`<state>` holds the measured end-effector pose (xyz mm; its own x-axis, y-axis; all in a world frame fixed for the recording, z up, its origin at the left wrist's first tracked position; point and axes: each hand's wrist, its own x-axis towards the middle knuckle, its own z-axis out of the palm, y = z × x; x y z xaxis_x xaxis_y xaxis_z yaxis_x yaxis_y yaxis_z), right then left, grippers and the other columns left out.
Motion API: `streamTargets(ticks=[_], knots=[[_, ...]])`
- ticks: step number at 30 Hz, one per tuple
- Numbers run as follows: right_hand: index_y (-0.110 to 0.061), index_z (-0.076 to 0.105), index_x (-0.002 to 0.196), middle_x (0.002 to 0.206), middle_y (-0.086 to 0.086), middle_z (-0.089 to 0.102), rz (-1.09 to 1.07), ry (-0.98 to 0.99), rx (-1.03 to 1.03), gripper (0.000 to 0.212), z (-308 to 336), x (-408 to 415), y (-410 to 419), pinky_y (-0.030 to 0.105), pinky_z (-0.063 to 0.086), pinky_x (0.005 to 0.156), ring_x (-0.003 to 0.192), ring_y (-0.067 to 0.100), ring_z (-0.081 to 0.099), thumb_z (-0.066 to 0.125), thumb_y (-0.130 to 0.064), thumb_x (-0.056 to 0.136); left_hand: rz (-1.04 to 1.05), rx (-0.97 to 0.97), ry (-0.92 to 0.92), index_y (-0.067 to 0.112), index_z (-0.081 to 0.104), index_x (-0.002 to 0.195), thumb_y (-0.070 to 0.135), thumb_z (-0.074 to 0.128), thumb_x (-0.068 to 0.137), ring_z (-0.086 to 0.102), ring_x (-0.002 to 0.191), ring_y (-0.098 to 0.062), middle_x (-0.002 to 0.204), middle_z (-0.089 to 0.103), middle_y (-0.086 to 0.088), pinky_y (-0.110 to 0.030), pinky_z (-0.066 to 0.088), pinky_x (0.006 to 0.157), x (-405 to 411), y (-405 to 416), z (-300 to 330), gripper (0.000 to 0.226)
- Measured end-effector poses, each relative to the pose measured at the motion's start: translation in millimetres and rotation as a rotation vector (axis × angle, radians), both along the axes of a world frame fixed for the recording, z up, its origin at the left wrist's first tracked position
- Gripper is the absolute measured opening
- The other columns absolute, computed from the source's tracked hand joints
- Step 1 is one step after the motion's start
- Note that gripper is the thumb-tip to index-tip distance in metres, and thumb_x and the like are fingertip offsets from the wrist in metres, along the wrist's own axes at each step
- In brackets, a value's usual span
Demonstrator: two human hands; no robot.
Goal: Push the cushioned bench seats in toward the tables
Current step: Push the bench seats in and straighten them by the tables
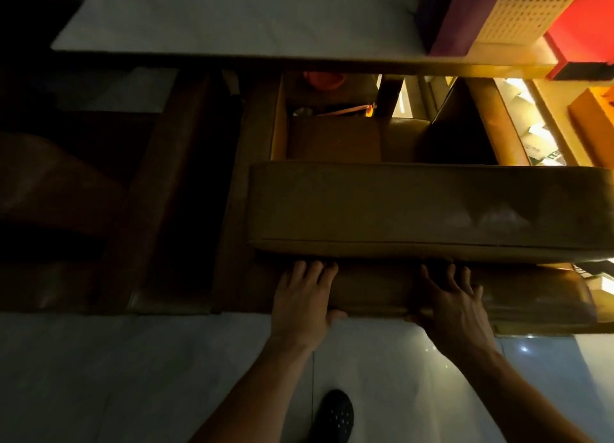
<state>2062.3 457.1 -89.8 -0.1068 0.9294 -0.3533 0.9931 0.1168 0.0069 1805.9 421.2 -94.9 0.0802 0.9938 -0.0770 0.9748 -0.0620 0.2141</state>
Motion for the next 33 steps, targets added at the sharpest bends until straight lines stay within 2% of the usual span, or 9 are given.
streamTargets(ticks=[6, 9, 13, 19, 23, 26, 29, 33], knots=[[-0.023, 0.026, 0.155, 0.153, 0.028, 0.025, 0.008, -0.021, 0.023, 0.096, -1.8, -13.5, -8.2, 0.068, 0.031, 0.105, 0.139, 0.053, 0.016, 0.071, -0.059, 0.077, -0.006, 0.017, -0.017, 0.030, 0.040, 0.143, 0.067, 0.061, 0.078, 0.039, 0.119, -0.022, 0.130, 0.047, 0.007, -0.040, 0.037, 0.100, -16.4, -8.0, -6.4, 0.078], [-0.023, 0.025, 0.155, 0.153, 0.029, 0.024, 0.014, 0.010, 0.040, 0.097, -6.5, -32.0, -24.0, 0.070, 0.032, 0.105, 0.139, 0.055, 0.016, 0.069, -0.061, 0.078, -0.017, 0.019, -0.011, 0.031, 0.037, 0.144, 0.068, 0.059, 0.079, 0.038, 0.119, -0.020, 0.129, 0.045, 0.008, -0.039, 0.035, 0.103, -38.6, -18.8, -7.5, 0.078], [-0.024, 0.014, 0.157, 0.158, 0.027, 0.012, 0.016, 0.049, 0.018, 0.094, -5.1, -61.7, -50.3, 0.067, 0.022, 0.113, 0.144, 0.054, 0.003, 0.061, -0.061, 0.084, -0.013, 0.011, -0.007, 0.032, 0.035, 0.145, 0.070, 0.056, 0.080, 0.038, 0.121, -0.019, 0.130, 0.044, 0.009, -0.037, 0.036, 0.105, -70.6, -39.1, -7.8, 0.078], [-0.027, 0.017, 0.156, 0.160, 0.025, 0.012, 0.042, 0.158, 0.004, 0.087, -1.1, -75.1, -92.0, 0.067, 0.020, 0.113, 0.146, 0.052, 0.002, 0.062, -0.054, 0.087, -0.007, 0.007, -0.003, 0.032, 0.040, 0.142, 0.072, 0.057, 0.077, 0.043, 0.117, -0.019, 0.126, 0.048, 0.010, -0.038, 0.040, 0.100, -93.4, -78.6, -6.4, 0.078], [-0.035, 0.004, 0.153, 0.163, 0.019, 0.002, 0.025, 0.200, -0.022, 0.087, -1.8, -75.7, -111.8, 0.063, 0.012, 0.116, 0.147, 0.046, -0.010, 0.059, -0.055, 0.089, -0.019, 0.014, -0.001, 0.032, 0.044, 0.140, 0.075, 0.055, 0.075, 0.045, 0.111, -0.017, 0.121, 0.050, 0.010, -0.036, 0.043, 0.093, -97.9, -101.8, -6.3, 0.078], [-0.037, -0.004, 0.149, 0.164, 0.018, -0.004, 0.008, 0.198, -0.045, 0.088, -4.3, -77.7, -114.3, 0.063, 0.009, 0.116, 0.145, 0.044, -0.015, 0.058, -0.055, 0.089, -0.042, -0.009, -0.008, 0.033, 0.039, 0.144, 0.075, 0.053, 0.077, 0.042, 0.113, -0.017, 0.124, 0.047, 0.011, -0.036, 0.040, 0.096, -100.1, -104.4, -7.8, 0.080], [-0.035, -0.004, 0.148, 0.163, 0.019, -0.005, 0.003, 0.171, -0.051, 0.088, -4.0, -78.3, -108.1, 0.065, 0.012, 0.116, 0.146, 0.047, -0.011, 0.059, -0.053, 0.089, -0.049, -0.015, -0.010, 0.032, 0.039, 0.144, 0.074, 0.056, 0.075, 0.043, 0.113, -0.018, 0.125, 0.049, 0.010, -0.038, 0.041, 0.096, -99.8, -99.6, -7.9, 0.083], [-0.033, 0.006, 0.152, 0.163, 0.021, 0.002, 0.003, 0.183, -0.020, 0.088, -6.4, -82.5, -92.5, 0.067, 0.011, 0.114, 0.145, 0.049, -0.009, 0.064, -0.049, 0.087, -0.041, 0.006, -0.025, 0.031, 0.042, 0.144, 0.072, 0.061, 0.074, 0.045, 0.113, -0.020, 0.127, 0.052, 0.009, -0.038, 0.045, 0.095, -101.6, -85.6, -12.1, 0.083]])
